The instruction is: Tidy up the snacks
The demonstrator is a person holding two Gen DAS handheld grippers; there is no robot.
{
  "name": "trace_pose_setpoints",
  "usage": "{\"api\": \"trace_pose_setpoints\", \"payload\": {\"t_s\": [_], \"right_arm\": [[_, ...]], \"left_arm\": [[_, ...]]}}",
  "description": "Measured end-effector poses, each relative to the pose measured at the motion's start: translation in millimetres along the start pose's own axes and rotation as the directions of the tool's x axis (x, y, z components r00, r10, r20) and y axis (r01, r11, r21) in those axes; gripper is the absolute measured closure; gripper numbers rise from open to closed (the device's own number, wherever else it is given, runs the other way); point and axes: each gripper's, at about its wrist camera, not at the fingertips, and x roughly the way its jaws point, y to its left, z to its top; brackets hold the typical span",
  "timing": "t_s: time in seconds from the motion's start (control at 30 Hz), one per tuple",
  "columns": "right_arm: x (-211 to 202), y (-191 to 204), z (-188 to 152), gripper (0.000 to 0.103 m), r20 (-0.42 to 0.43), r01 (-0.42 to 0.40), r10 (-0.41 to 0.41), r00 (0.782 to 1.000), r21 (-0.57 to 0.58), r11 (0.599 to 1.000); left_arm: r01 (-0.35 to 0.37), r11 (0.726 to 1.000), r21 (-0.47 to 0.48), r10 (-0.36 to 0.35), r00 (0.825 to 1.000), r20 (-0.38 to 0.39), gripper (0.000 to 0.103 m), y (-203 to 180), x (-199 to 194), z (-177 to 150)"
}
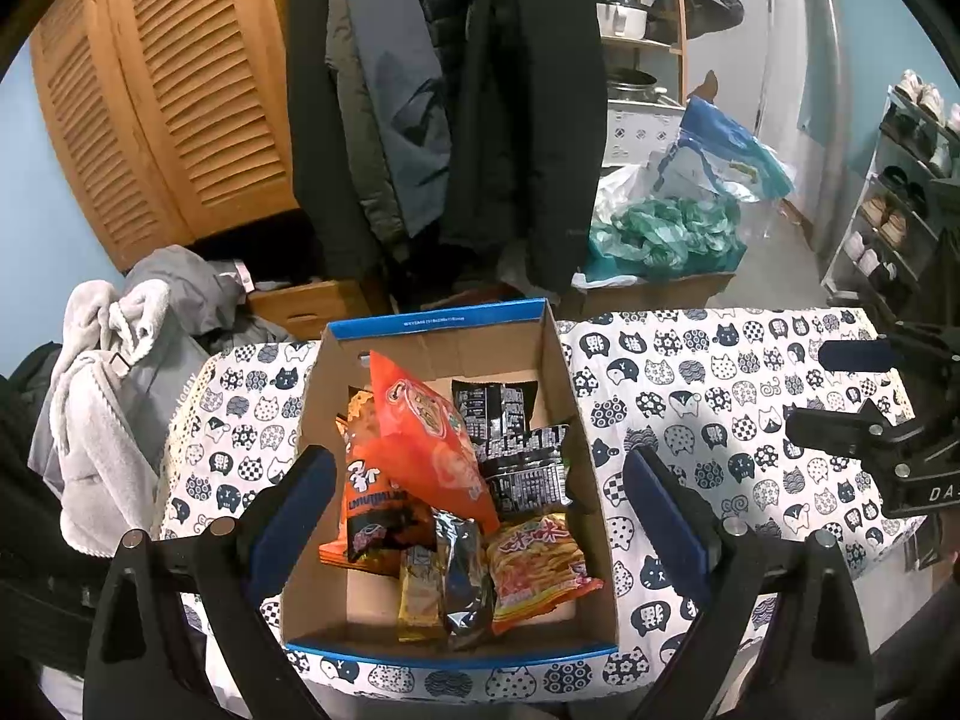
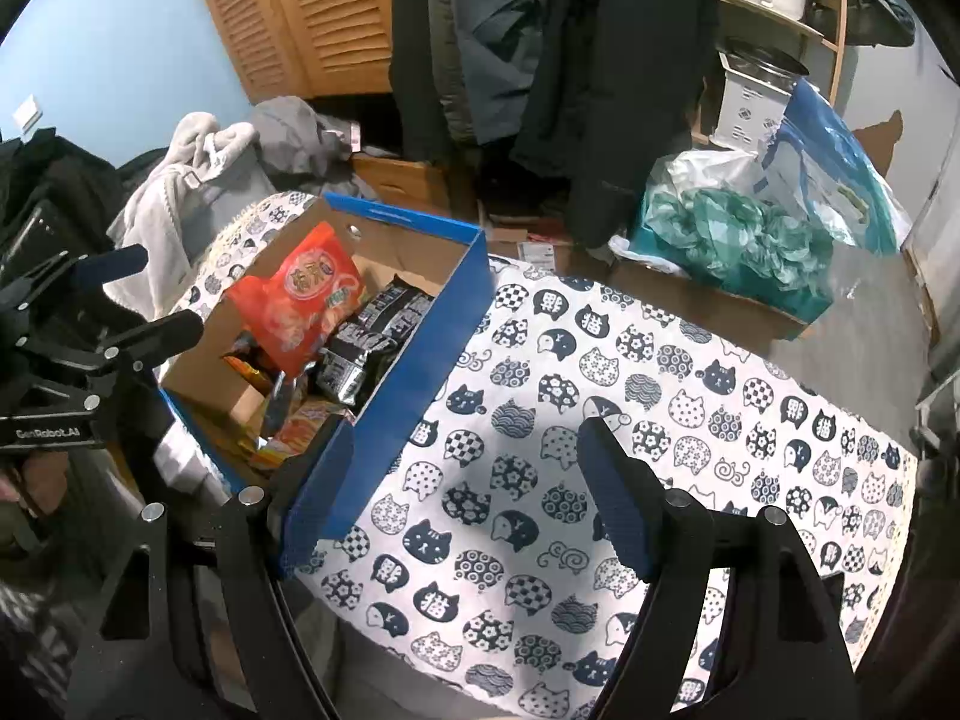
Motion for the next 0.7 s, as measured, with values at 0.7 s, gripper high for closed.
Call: {"api": "trace_pose_setpoints", "payload": {"t_s": [0.7], "right_arm": [[-1.3,-1.4,1.1,0.026,0.003,0.001,-0.001,1.0,-0.015,1.0]], "left_arm": [[-0.033,0.999,0.015,0.033,0.999,-0.014,0.006,-4.8,2.7,-0.8]]}}
